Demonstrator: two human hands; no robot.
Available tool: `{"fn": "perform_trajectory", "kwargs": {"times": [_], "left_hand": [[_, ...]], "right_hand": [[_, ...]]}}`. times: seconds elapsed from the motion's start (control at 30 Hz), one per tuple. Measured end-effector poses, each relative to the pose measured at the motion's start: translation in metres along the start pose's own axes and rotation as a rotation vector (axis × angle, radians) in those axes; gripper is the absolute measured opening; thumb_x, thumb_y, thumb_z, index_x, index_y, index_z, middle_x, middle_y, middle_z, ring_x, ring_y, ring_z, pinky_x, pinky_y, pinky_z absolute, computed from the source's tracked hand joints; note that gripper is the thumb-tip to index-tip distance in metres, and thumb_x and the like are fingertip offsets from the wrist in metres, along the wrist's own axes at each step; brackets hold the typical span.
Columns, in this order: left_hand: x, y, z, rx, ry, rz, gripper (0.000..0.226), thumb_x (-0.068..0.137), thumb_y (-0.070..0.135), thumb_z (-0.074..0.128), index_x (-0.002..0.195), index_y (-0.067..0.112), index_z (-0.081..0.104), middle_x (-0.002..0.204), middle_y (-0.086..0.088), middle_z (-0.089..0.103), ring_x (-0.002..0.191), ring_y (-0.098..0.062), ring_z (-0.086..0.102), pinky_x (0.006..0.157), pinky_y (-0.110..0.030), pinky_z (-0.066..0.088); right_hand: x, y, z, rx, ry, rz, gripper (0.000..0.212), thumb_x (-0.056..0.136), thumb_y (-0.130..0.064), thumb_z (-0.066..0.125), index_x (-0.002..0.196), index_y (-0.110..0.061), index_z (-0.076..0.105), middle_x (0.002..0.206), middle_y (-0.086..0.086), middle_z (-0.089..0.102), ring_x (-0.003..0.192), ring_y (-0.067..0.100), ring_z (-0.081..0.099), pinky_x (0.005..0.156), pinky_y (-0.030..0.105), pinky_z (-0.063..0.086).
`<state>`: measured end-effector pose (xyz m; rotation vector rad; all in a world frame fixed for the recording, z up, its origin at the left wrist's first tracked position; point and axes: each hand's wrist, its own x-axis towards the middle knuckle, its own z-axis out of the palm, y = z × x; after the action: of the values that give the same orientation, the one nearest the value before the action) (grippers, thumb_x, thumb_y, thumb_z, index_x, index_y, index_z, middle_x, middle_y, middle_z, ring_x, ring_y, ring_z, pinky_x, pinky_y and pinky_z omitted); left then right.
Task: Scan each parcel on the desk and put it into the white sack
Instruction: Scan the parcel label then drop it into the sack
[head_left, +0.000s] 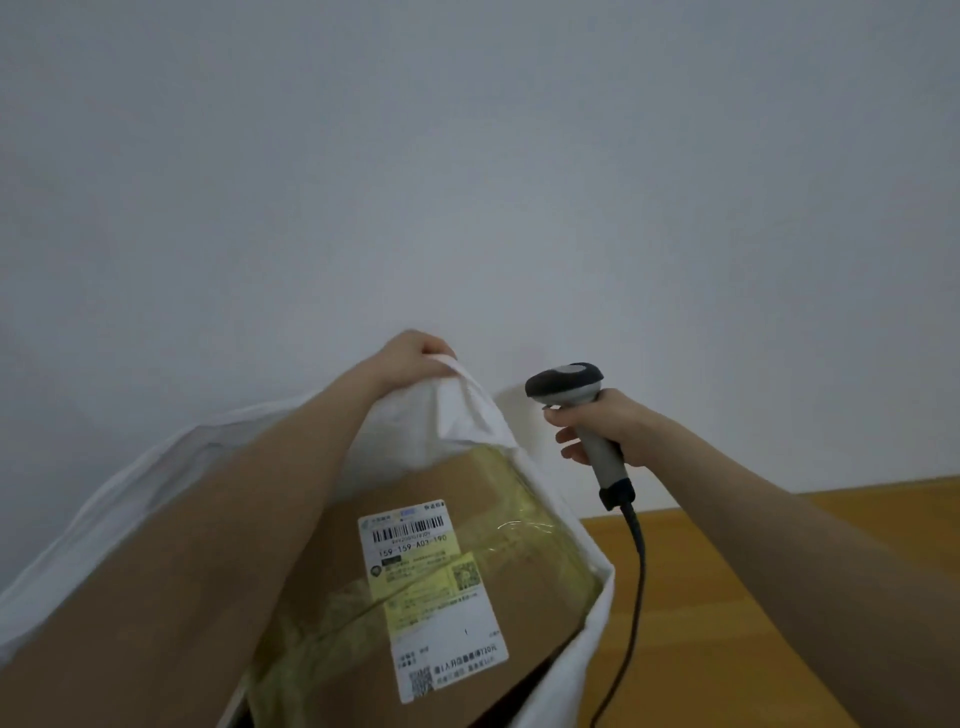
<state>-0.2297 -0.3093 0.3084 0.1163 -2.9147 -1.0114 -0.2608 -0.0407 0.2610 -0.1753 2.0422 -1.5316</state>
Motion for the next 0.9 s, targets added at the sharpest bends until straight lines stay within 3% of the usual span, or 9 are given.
{"fn": "perform_trajectory", "kwargs": {"times": [0.13,0.2,0.27,0.33,0.43,0.53,0.6,0.73,0.9], "left_hand": [[-0.012,0.020,-0.024,-0.066,0.111,0.063,0.019,0.082,-0.003,0.061,0.084,0.015,0.068,0.084,-0.001,0.062,0.077,-0.010,0.052,0.066,-0.007,0.039],[-0.016,0.027,-0.029,-0.011,0.031,0.006,0.023,0.083,-0.001,0.057,0.092,0.018,0.067,0.092,0.000,0.058,0.085,-0.014,0.052,0.070,-0.012,0.040],[-0.021,0.041,-0.023,0.068,-0.132,-0.048,0.029,0.085,0.008,0.058,0.108,0.024,0.064,0.106,0.001,0.056,0.098,-0.014,0.052,0.080,-0.020,0.042],[-0.019,0.056,-0.007,0.272,-0.252,-0.036,0.041,0.085,0.027,0.063,0.125,0.028,0.056,0.125,0.004,0.053,0.113,-0.013,0.050,0.093,-0.026,0.038],[-0.016,0.073,0.030,0.728,-0.349,-0.003,0.064,0.077,0.058,0.066,0.133,0.032,0.050,0.134,0.010,0.053,0.123,-0.015,0.048,0.103,-0.038,0.034],[-0.014,0.074,0.058,0.941,-0.337,0.060,0.042,0.079,0.053,0.068,0.114,0.032,0.065,0.117,0.011,0.064,0.113,-0.014,0.055,0.096,-0.040,0.032],[-0.014,0.077,0.061,0.861,-0.243,0.108,0.022,0.082,0.043,0.068,0.100,0.031,0.071,0.108,0.012,0.067,0.106,-0.013,0.058,0.089,-0.035,0.035],[-0.008,0.086,0.040,0.355,0.023,0.136,0.003,0.083,0.036,0.068,0.081,0.035,0.070,0.094,0.014,0.063,0.099,-0.012,0.058,0.093,-0.037,0.044],[-0.017,0.076,0.038,0.121,0.150,0.125,0.018,0.084,0.026,0.068,0.072,0.039,0.068,0.091,0.011,0.070,0.094,-0.014,0.062,0.094,-0.044,0.047]], "right_hand": [[-0.011,0.000,0.003,0.024,-0.052,0.025,0.036,0.083,-0.024,0.076,0.111,-0.006,0.061,0.104,0.018,0.067,0.079,0.027,0.067,0.063,0.031,0.057],[-0.016,0.004,0.010,0.039,-0.123,0.048,0.033,0.083,-0.020,0.075,0.110,-0.004,0.062,0.095,0.015,0.071,0.075,0.024,0.071,0.060,0.029,0.054],[-0.020,0.007,0.021,0.030,-0.117,0.043,0.021,0.082,-0.009,0.074,0.098,-0.002,0.062,0.073,0.010,0.070,0.058,0.016,0.067,0.051,0.025,0.048],[-0.021,0.010,0.027,0.056,-0.021,0.051,0.016,0.079,0.000,0.072,0.089,-0.004,0.061,0.061,0.008,0.064,0.047,0.015,0.059,0.046,0.022,0.044],[-0.023,0.013,0.023,0.160,0.062,0.073,0.018,0.077,0.004,0.070,0.086,-0.007,0.059,0.065,0.012,0.062,0.054,0.020,0.054,0.052,0.026,0.044],[-0.030,0.017,0.009,0.258,0.111,0.074,0.015,0.081,0.003,0.069,0.085,-0.006,0.058,0.077,0.014,0.066,0.061,0.021,0.060,0.054,0.027,0.046],[-0.035,0.021,-0.001,0.313,0.127,0.066,0.015,0.081,0.000,0.072,0.089,-0.006,0.060,0.084,0.014,0.069,0.068,0.021,0.065,0.055,0.028,0.050],[-0.044,0.033,-0.012,0.360,0.101,0.058,0.028,0.078,-0.012,0.080,0.100,-0.003,0.064,0.097,0.015,0.071,0.080,0.026,0.067,0.062,0.031,0.056],[-0.059,0.038,0.001,0.380,-0.020,0.047,0.028,0.077,-0.013,0.081,0.098,-0.004,0.064,0.099,0.015,0.071,0.080,0.026,0.067,0.061,0.031,0.056]]}}
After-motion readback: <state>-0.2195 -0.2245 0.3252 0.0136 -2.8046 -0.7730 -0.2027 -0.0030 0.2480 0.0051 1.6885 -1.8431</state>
